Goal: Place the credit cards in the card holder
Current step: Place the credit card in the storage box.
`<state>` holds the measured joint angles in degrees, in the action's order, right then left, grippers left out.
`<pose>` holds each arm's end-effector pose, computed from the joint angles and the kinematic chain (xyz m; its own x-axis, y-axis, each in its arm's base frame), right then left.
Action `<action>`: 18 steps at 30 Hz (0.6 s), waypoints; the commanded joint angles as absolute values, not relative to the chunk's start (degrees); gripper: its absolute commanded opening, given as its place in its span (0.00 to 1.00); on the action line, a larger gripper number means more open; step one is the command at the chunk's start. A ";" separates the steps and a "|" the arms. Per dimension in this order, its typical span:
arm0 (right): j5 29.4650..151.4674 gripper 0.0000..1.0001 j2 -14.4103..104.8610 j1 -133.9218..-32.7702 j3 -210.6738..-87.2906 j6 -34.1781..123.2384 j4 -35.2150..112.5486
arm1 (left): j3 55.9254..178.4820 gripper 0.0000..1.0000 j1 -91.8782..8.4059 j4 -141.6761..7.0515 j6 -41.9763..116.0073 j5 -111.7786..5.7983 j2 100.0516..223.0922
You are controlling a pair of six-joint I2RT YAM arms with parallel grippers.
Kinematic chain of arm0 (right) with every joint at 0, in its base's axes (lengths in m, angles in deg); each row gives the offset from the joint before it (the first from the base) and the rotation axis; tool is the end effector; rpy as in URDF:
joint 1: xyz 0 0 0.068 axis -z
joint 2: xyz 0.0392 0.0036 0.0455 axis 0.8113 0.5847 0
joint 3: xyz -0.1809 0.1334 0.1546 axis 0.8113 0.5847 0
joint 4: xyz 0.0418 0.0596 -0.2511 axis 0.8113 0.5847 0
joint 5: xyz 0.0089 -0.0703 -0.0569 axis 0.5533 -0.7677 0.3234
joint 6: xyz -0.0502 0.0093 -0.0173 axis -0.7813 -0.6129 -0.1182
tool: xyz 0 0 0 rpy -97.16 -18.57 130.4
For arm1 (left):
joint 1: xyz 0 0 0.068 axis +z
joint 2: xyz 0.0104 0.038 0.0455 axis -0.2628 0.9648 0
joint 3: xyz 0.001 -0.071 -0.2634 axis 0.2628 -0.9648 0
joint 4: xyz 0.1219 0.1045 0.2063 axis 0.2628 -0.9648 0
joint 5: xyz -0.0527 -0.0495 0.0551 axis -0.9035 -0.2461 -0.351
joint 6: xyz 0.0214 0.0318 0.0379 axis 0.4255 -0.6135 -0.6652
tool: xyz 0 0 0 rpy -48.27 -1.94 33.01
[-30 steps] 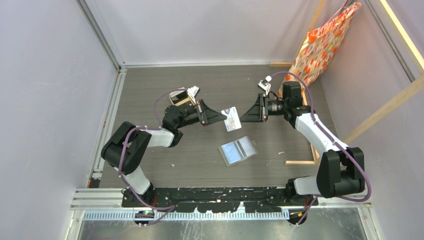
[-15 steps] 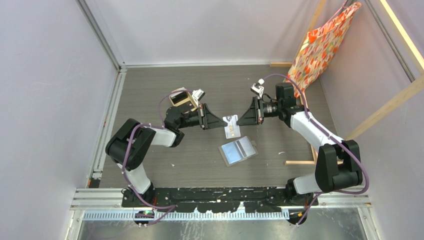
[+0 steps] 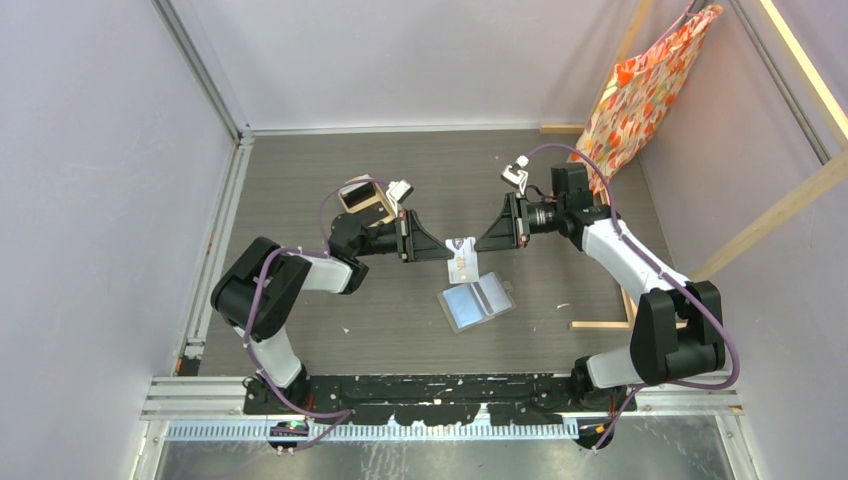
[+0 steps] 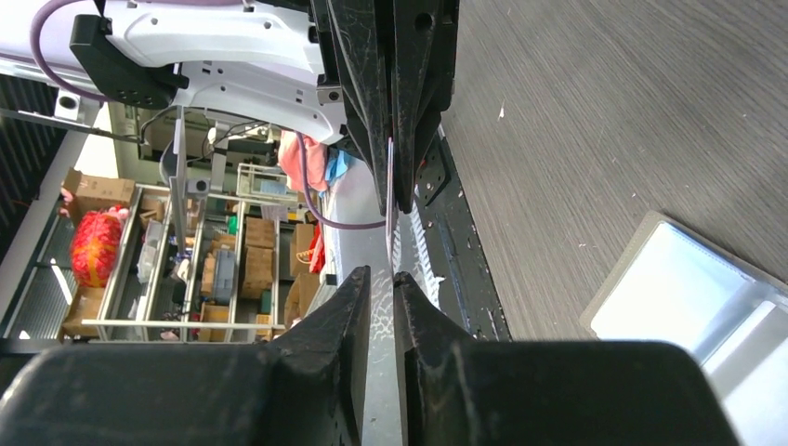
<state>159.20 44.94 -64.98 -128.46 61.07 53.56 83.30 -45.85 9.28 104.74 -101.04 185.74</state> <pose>0.2750 0.0875 0.2678 -0.8961 -0.0753 -0.4374 -0.4437 0.1358 0.8858 0.2635 -0.1903 0.2157 -0.9013 -0.1000 -0.4215 0.4320 -0.1360 -0.8916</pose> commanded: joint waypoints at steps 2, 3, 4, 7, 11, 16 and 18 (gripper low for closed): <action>158.65 0.22 44.39 -64.14 -130.92 59.43 55.03 | 84.93 0.03 -45.73 12.61 104.31 -104.07 184.95; 158.16 0.22 44.39 -64.11 -130.92 59.50 55.03 | 84.94 0.03 -45.73 12.63 104.30 -104.21 184.95; 157.74 0.22 44.39 -64.12 -130.85 59.59 55.03 | 84.94 0.03 -45.73 12.60 104.31 -104.35 184.95; 157.24 0.22 44.58 -64.12 -130.74 59.64 55.04 | 84.85 0.03 -45.72 12.59 104.31 -104.52 184.91; 156.86 0.22 44.51 -64.13 -130.58 59.60 55.15 | 84.90 0.03 -45.73 12.59 104.35 -104.63 184.82; 157.64 0.22 44.39 -64.10 -130.64 59.60 55.04 | 84.85 0.03 -45.73 12.59 104.39 -104.58 185.04; 158.30 0.22 44.39 -64.10 -130.65 59.61 55.03 | 84.85 0.03 -45.73 12.59 104.41 -104.58 185.21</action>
<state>156.89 44.94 -64.24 -128.74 60.30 55.15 83.30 -45.85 9.28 104.74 -103.56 185.74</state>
